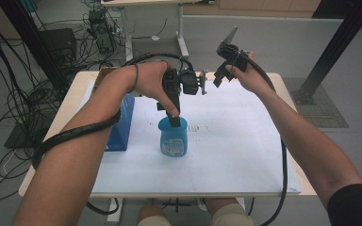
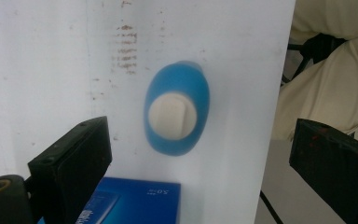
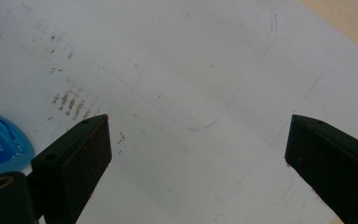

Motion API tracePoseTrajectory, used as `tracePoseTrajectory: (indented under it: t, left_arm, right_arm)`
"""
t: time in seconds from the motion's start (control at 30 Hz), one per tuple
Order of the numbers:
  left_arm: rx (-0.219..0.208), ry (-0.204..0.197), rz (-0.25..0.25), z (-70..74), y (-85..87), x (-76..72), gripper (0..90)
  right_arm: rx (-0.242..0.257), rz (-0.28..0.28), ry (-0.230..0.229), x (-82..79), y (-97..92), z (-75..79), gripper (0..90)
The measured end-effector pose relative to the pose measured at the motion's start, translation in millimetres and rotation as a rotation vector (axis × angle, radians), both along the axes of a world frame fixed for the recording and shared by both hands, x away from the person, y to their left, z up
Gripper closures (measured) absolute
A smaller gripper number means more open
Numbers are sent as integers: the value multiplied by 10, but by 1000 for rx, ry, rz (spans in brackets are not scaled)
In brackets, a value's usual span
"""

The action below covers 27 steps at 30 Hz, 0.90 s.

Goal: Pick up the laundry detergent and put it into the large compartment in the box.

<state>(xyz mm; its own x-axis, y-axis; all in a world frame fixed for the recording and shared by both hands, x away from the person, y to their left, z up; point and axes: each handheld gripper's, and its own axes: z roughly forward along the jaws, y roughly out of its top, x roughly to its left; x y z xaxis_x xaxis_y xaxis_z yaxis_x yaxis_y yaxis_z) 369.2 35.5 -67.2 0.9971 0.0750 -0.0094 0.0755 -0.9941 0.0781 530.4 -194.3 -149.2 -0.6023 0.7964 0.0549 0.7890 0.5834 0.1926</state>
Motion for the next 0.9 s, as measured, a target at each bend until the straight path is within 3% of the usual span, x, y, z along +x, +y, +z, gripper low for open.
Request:
tracePoseTrajectory:
  t: [0.3,0.9]
  left_arm:
    - [1,-10,-5,-31,-24,52,56]
    - [7,13,-7,-136,-47,133,52]
  right_arm:
    - [-11,-3,4,3,-12,-5,71]
    - [-2,-6,15,14,-70,16,71]
